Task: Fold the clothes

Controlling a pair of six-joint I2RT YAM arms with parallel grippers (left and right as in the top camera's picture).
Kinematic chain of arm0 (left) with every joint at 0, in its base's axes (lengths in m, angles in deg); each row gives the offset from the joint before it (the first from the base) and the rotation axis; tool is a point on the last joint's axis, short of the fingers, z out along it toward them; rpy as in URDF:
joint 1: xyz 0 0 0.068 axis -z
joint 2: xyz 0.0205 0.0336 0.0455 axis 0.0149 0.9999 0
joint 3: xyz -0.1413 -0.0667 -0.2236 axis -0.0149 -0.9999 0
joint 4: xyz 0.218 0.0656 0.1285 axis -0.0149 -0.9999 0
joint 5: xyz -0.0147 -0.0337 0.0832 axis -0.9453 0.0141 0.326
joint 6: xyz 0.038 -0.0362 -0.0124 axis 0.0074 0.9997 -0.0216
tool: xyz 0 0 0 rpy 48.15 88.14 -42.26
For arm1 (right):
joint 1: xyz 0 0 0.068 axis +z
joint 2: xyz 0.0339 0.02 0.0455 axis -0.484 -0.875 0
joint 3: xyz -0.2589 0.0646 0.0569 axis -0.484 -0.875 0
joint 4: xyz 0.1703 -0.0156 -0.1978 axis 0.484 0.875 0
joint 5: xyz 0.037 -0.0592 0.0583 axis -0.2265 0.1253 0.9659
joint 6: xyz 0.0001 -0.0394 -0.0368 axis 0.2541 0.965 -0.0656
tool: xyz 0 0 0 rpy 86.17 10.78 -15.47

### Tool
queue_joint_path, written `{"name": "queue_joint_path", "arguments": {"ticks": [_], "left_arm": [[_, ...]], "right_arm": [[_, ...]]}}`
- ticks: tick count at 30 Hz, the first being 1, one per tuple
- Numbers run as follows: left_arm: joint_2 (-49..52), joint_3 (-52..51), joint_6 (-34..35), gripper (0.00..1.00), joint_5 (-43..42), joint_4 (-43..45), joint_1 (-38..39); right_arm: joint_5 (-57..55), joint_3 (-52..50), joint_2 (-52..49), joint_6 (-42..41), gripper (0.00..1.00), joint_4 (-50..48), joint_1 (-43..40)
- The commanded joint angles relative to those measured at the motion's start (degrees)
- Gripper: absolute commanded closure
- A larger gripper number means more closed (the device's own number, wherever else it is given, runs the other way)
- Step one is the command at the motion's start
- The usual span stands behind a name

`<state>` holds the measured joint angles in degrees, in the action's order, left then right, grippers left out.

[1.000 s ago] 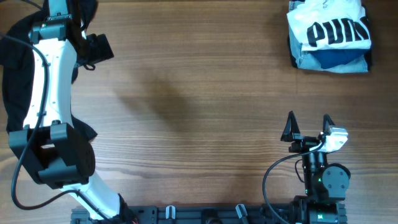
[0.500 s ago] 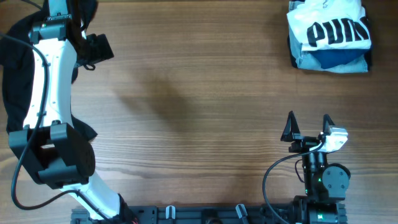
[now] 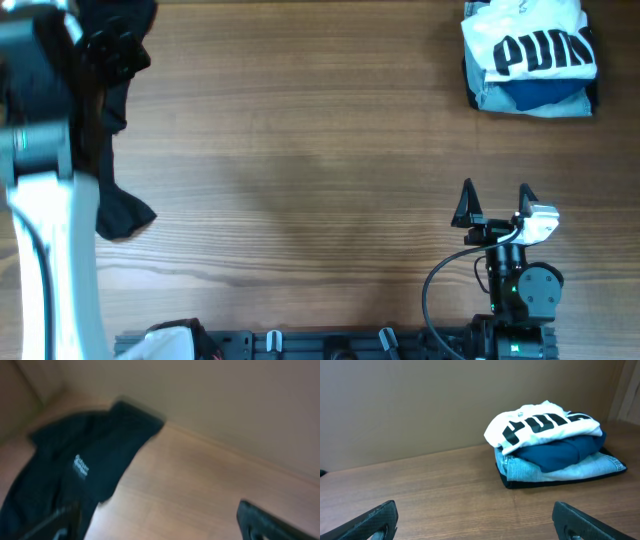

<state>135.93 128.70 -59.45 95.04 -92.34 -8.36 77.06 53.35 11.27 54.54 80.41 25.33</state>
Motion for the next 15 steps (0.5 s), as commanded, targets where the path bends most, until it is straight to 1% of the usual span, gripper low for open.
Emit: {"name": "queue_joint_path", "arguments": {"ticks": [1, 2, 3, 4, 8, 10, 13, 15], "left_arm": [[-13.11, -20.70, -0.70, 0.00, -4.02, 14.10, 0.26], [-19.58, -29.57, -0.70, 0.00, -4.02, 20.46, 0.26], [-28.11, -40.85, -0.70, 0.00, -4.00, 26.95, 0.26], [-33.59, -47.54, -0.70, 0.00, -4.00, 30.51, 0.26], [-51.52, -66.62, -0.66, 0.00, -4.63, 39.45, 0.26], [-58.40, -72.91, -0.66, 0.00, -5.33, 41.13, 0.26], [-65.59, -78.03, -0.68, 0.00, -5.46, 41.75, 0.26], [-68.54, -79.91, -0.70, 0.00, -5.22, 42.23, 0.26]], "right_arm": [[1.14, -0.09, 0.24, 1.11, 0.00, -0.15, 0.28], [1.14, -0.09, 0.24, 1.11, 0.00, -0.15, 0.28], [1.14, -0.09, 0.24, 1.11, 0.00, -0.15, 0.28], [1.14, -0.09, 0.24, 1.11, 0.00, -0.15, 0.28], [1.14, -0.09, 0.24, 1.09, 0.00, -0.15, 0.28], [1.14, -0.09, 0.24, 1.11, 0.00, -0.15, 0.28], [1.14, -0.09, 0.24, 1.09, 0.00, -0.15, 0.28], [1.14, -0.09, 0.24, 1.11, 0.00, -0.15, 0.28]]}}
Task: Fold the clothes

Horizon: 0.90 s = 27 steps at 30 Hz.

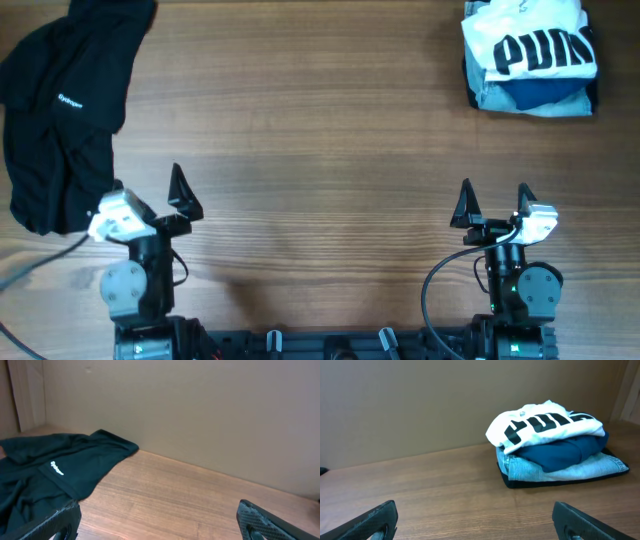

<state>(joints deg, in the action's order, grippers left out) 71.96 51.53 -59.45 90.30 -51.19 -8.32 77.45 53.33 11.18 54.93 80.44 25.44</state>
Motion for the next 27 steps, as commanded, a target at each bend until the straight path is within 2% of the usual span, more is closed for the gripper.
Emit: {"name": "queue_joint_path", "arguments": {"ticks": [1, 8, 11, 13, 14, 27], "left_arm": [[-5.73, -3.37, -0.70, 0.00, -0.31, 1.11, 0.22], [-13.90, -10.19, -0.68, 0.00, -0.13, 1.77, 0.22], [-13.90, -10.19, -0.70, 0.00, -0.11, -0.02, 0.22], [-13.90, -10.19, -0.68, 0.00, -1.07, -6.73, 0.22], [-13.90, -10.19, -0.74, 0.00, -1.64, -7.37, 0.22], [-13.68, -10.19, -0.70, 0.00, -1.60, -7.15, 0.22]], "right_arm": [[0.74, -0.07, 0.33, 0.72, 0.00, -0.17, 0.17], [0.74, -0.07, 0.33, 0.72, 0.00, -0.17, 0.17], [0.74, -0.07, 0.33, 0.72, 0.00, -0.17, 0.17], [0.74, -0.07, 0.33, 0.72, 0.00, -0.17, 0.17], [0.74, -0.07, 0.33, 0.72, 0.00, -0.17, 0.17], [0.74, -0.07, 0.33, 0.70, 0.00, -0.17, 0.17]]}}
